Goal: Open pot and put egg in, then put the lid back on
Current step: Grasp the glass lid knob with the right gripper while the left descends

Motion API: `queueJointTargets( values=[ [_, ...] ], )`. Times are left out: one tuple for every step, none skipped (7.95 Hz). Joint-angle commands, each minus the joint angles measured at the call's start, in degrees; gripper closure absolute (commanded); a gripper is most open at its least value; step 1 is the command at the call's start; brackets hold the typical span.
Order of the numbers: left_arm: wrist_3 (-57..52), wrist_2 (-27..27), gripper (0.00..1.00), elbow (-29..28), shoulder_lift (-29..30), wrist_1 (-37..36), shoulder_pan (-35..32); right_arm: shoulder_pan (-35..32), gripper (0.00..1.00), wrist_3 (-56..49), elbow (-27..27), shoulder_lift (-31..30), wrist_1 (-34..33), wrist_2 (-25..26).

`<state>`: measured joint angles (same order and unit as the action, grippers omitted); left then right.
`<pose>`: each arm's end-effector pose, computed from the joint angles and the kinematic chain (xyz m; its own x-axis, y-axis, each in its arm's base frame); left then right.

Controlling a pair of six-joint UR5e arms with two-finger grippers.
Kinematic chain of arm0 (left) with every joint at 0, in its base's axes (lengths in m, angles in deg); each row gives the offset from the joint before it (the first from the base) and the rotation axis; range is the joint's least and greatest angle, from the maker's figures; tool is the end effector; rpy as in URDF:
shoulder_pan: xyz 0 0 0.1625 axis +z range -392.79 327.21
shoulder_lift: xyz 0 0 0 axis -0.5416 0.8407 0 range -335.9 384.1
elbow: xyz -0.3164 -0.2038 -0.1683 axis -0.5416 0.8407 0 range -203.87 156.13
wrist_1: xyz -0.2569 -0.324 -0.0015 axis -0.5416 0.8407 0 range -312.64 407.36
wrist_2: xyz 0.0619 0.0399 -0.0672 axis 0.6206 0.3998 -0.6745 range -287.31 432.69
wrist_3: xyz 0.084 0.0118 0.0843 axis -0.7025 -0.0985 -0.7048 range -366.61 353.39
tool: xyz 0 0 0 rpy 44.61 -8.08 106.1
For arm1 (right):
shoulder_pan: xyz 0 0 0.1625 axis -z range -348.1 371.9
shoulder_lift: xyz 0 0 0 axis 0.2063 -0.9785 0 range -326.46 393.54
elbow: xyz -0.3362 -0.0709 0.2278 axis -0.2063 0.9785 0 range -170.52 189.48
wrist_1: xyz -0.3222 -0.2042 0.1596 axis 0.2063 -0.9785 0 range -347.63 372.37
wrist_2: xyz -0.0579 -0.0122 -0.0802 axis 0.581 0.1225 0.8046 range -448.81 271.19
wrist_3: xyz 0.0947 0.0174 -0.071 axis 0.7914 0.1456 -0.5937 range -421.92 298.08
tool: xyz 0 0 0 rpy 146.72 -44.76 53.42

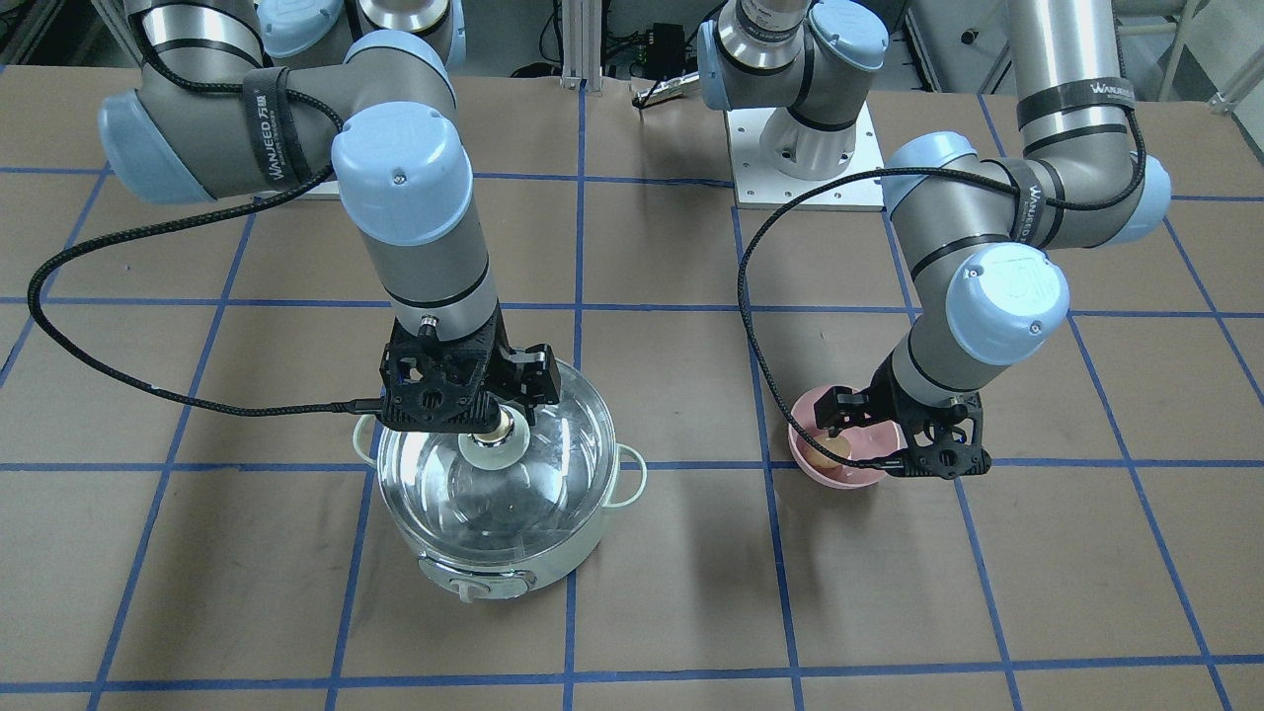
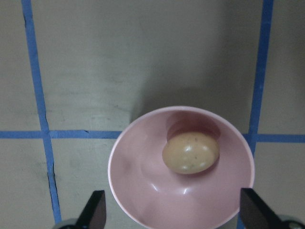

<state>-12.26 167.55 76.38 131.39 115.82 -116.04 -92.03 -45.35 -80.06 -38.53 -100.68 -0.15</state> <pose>-0.0568 -0.5669 0.2462 -0.9972 -0.0106 -0.0735 -0.0188 0.9935 0.1125 0.2793 -0.5603 0.3279 -0.9978 0.0426 -0.0499 0.0468 0.9951 -0.0866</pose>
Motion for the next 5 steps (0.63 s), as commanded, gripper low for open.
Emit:
queueJointTargets(
  values=[
    [1.17, 0.49, 0.01, 0.91, 0.72, 2.29, 0.1, -0.04, 0.04, 0.31, -0.02, 1.04, 0.02, 1.6],
    [1.17, 0.49, 0.05, 1.61, 0.81, 2.29, 0.1, 0.04, 0.04, 0.74, 0.5, 1.05, -0.07, 1.6],
    [1.26, 0.49, 0.06, 2.31, 0.82, 2.29, 0.01, 0.04, 0.07, 0.92, 0.51, 1.05, -0.07, 1.52],
    [0.91, 0.41, 0.06, 2.58, 0.82, 2.29, 0.1, 0.04, 0.09, 0.92, 0.68, 1.13, -0.15, 1.43],
    [0.9, 0.4, 0.06, 2.67, 1.25, 2.29, 0.1, 0.04, 0.12, 1.53, 0.86, 1.13, -0.15, 1.43]
  ],
)
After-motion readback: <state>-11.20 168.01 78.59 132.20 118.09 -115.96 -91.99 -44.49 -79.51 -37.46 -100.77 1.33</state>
